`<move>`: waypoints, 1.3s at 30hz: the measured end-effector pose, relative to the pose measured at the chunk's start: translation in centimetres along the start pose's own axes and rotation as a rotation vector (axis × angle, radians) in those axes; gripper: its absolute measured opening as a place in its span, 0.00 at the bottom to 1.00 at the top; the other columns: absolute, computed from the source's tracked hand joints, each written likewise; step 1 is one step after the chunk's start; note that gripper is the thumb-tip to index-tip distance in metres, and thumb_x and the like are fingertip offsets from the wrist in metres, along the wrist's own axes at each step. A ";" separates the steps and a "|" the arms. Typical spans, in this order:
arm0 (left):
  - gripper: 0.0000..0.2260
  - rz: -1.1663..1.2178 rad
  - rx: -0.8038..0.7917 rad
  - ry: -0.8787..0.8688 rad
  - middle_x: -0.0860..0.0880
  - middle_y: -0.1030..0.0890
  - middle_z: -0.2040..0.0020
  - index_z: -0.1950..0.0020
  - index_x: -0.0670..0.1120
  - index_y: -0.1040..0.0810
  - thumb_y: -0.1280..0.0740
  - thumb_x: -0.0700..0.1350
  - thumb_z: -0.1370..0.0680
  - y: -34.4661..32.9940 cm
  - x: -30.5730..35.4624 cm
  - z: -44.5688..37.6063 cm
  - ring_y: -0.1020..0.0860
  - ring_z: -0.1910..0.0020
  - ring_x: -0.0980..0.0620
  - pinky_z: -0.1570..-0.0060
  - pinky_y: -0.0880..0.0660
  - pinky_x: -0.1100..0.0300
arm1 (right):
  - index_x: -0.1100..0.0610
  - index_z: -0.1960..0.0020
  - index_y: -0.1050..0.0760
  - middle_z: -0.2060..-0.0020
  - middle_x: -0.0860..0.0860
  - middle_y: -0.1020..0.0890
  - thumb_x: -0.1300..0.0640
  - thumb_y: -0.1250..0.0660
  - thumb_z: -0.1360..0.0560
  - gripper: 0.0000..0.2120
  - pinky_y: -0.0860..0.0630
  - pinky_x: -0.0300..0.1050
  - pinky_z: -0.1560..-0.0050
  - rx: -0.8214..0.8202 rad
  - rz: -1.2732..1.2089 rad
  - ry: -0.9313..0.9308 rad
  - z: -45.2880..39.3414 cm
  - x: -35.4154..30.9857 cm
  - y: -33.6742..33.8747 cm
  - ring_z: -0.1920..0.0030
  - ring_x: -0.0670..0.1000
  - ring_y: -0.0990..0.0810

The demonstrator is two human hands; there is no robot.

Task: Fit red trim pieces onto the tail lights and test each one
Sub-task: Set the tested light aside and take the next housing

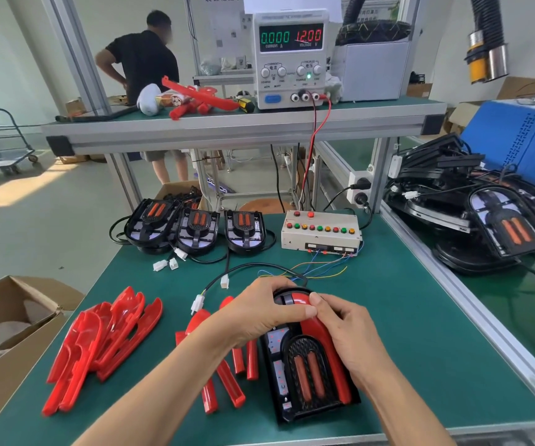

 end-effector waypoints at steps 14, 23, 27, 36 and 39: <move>0.11 0.003 -0.009 0.041 0.52 0.17 0.57 0.49 0.46 0.17 0.24 0.52 0.25 -0.2 0.3 0.3 0.20 0.56 0.55 0.49 0.23 0.57 | 0.45 0.49 0.14 0.54 0.46 0.12 0.46 0.35 0.18 0.12 0.21 0.39 0.48 0.004 0.107 0.026 -0.1 -0.2 0.1 0.51 0.47 0.14; 0.17 0.335 -0.047 0.338 0.39 0.17 0.45 0.38 0.36 0.21 0.29 0.45 0.21 -0.2 -1.6 0.7 0.19 0.48 0.43 0.44 0.22 0.50 | 0.46 0.48 0.14 0.53 0.44 0.12 0.46 0.36 0.17 0.12 0.21 0.39 0.48 0.001 0.152 0.025 -0.3 0.1 0.1 0.50 0.45 0.15; 0.15 0.381 -0.024 0.330 0.38 0.16 0.44 0.39 0.37 0.18 0.29 0.44 0.21 -0.2 -1.7 0.7 0.17 0.49 0.44 0.45 0.20 0.52 | 0.47 0.47 0.14 0.52 0.42 0.12 0.47 0.37 0.17 0.12 0.22 0.43 0.45 0.025 0.183 0.028 -0.5 0.3 0.2 0.49 0.42 0.15; 0.13 0.273 0.042 0.262 0.39 0.17 0.48 0.40 0.35 0.20 0.33 0.42 0.18 0.0 -1.1 0.8 0.19 0.50 0.43 0.38 0.24 0.47 | 0.47 0.47 0.16 0.53 0.39 0.13 0.47 0.38 0.16 0.12 0.26 0.31 0.51 0.002 0.302 0.056 -0.5 -0.1 -0.1 0.51 0.39 0.17; 0.12 0.248 0.061 0.261 0.39 0.17 0.49 0.41 0.35 0.19 0.32 0.42 0.18 0.2 -1.1 0.8 0.19 0.49 0.43 0.37 0.25 0.47 | 0.47 0.47 0.17 0.53 0.40 0.14 0.47 0.38 0.16 0.11 0.26 0.33 0.50 -0.002 0.326 0.051 -0.5 -0.1 -0.1 0.51 0.38 0.17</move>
Point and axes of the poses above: each hand's wrist, its own z-axis away from the middle knuckle, its own y-axis out of the back of the hand, x = y × z, the point moved 9 cm from there along -z, towards the middle knuckle
